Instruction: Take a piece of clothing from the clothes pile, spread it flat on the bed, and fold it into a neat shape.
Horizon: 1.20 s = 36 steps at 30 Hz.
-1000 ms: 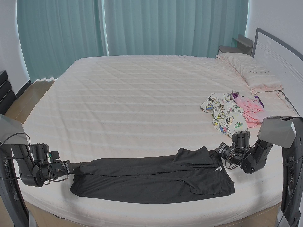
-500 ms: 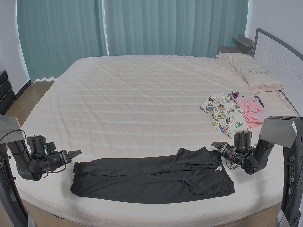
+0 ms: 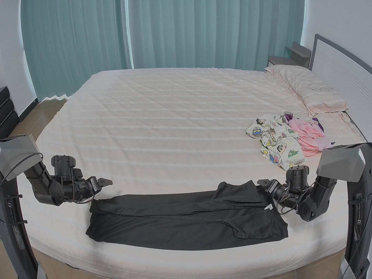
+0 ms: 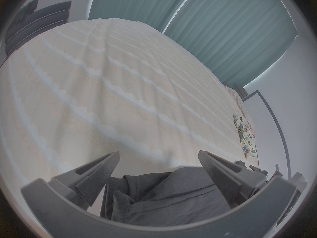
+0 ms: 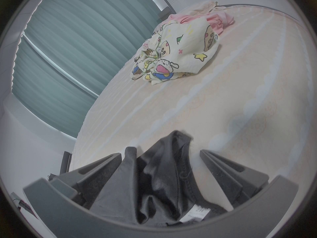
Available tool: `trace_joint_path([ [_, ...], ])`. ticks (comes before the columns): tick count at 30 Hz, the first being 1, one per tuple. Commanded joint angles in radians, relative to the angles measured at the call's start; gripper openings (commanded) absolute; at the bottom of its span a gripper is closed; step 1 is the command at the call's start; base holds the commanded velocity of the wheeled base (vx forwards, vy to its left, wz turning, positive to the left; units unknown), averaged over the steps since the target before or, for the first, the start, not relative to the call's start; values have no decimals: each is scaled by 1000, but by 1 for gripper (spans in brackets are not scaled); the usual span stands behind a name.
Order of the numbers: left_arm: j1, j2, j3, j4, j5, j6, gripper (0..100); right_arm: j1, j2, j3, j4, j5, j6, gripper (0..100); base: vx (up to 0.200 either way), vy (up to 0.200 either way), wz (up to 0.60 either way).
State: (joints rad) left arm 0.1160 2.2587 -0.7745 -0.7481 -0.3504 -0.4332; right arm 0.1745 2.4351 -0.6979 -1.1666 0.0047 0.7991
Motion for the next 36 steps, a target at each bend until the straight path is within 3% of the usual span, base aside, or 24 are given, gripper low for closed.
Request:
trace_joint_path([
  [1,-19,55,-17,-2,-2,5,100,20,-14,21,-5,0,0,100,0,0,0],
  [5,-18,64,-14,0,-5,65,100,22,-16,23,-5,0,-1,100,0,0,0],
  [11,-24,76,-11,-2,-13,74,100,22,-14,23,-5,0,-1,100,0,0,0],
  [12,-24,82,-14,-2,-16,76,0,22,-13,23,-5,0,-1,100,0,0,0],
  [26,13,70,-20,-14,-15,77,0,16,-2,-3,-5,1,-1,100,0,0,0],
  [31,17,74,7,-146,-7,70,0,2,21,-46,-4,1,-1,100,0,0,0],
  [36,17,76,15,-172,-5,70,0,0,30,-65,-4,1,0,100,0,0,0],
])
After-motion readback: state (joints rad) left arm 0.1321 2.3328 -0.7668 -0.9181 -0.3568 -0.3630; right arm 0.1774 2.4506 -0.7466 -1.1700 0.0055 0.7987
